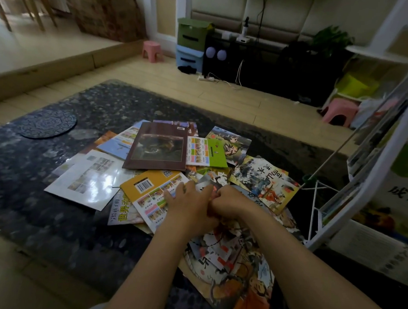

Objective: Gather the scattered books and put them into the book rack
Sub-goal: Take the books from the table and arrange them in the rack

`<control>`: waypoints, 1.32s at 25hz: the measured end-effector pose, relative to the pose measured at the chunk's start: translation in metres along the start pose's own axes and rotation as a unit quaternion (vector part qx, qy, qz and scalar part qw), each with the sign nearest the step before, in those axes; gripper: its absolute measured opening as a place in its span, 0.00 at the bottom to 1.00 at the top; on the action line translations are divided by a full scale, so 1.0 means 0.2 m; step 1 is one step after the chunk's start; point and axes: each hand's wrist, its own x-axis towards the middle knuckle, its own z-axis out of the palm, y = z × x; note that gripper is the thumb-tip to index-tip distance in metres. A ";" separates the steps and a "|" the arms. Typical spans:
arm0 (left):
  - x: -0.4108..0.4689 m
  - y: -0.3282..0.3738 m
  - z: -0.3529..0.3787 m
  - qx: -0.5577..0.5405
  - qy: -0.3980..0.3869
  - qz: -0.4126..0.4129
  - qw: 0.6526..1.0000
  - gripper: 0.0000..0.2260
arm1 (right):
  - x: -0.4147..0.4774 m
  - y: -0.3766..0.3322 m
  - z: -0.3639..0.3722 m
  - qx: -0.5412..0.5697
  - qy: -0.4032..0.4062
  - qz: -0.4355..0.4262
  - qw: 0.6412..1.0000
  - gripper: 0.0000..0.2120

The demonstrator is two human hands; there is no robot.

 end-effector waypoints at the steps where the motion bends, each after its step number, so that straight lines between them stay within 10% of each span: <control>1: 0.00 0.00 -0.01 -0.010 0.010 0.005 1.000 0.35 | 0.01 -0.01 0.00 0.007 -0.004 0.002 1.000 0.11; 11: -0.03 0.03 -0.06 -0.065 0.030 0.040 0.997 0.43 | -0.11 0.01 -0.08 0.336 0.022 -0.002 0.942 0.11; 22: -0.25 0.10 -0.51 -0.076 0.255 0.130 0.955 0.07 | -0.46 -0.11 -0.33 0.439 0.116 -0.103 0.885 0.11; 33: -0.35 0.86 -1.21 -0.135 0.176 0.304 0.926 0.04 | -1.30 0.06 -1.04 -0.028 0.368 -0.258 0.893 0.06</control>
